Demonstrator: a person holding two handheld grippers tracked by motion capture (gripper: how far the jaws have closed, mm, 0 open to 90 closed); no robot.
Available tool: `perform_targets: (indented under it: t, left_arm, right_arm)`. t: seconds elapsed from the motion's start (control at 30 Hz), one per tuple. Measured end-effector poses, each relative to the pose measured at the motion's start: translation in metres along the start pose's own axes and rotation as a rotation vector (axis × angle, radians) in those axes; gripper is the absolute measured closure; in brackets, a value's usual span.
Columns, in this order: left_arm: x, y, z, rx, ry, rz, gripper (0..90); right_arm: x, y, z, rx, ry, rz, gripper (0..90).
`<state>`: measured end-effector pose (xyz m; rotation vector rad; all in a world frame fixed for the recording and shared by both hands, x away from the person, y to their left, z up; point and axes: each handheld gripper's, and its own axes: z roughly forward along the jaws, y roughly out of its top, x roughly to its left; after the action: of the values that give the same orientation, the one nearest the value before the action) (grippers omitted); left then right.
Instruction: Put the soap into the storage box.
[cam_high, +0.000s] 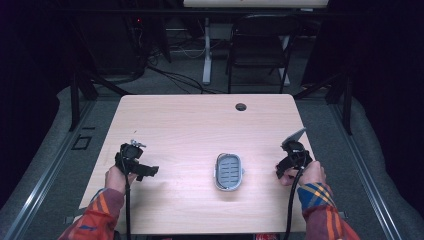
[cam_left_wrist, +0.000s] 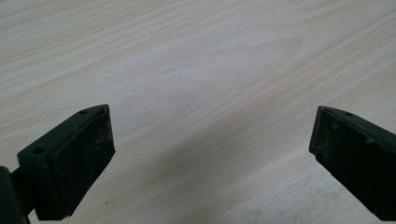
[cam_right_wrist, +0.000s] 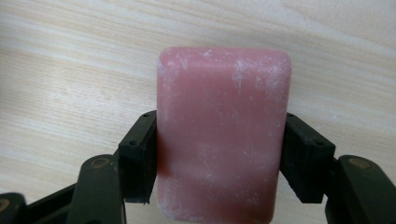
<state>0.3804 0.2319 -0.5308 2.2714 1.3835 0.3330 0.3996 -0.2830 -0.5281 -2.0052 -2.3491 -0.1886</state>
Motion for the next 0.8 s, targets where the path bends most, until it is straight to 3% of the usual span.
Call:
perform_targets:
  t: [0.13, 0.5, 0.8]
  left_arm:
    - [-0.002, 0.001, 0.001, 0.002, -0.002, 0.011, 0.1]
    - [-0.001, 0.000, 0.000, -0.010, -0.011, 0.014, 0.0]
    - [-0.001, 0.000, 0.000, -0.013, -0.009, 0.014, 0.0]
  right_arm:
    - [0.002, 0.000, -0.005, 0.007, 0.009, -0.028, 36.9]
    - [0.013, -0.006, -0.021, -0.047, 0.027, -0.052, 36.9]
    - [0.018, -0.006, -0.026, -0.033, 0.025, -0.089, 37.0]
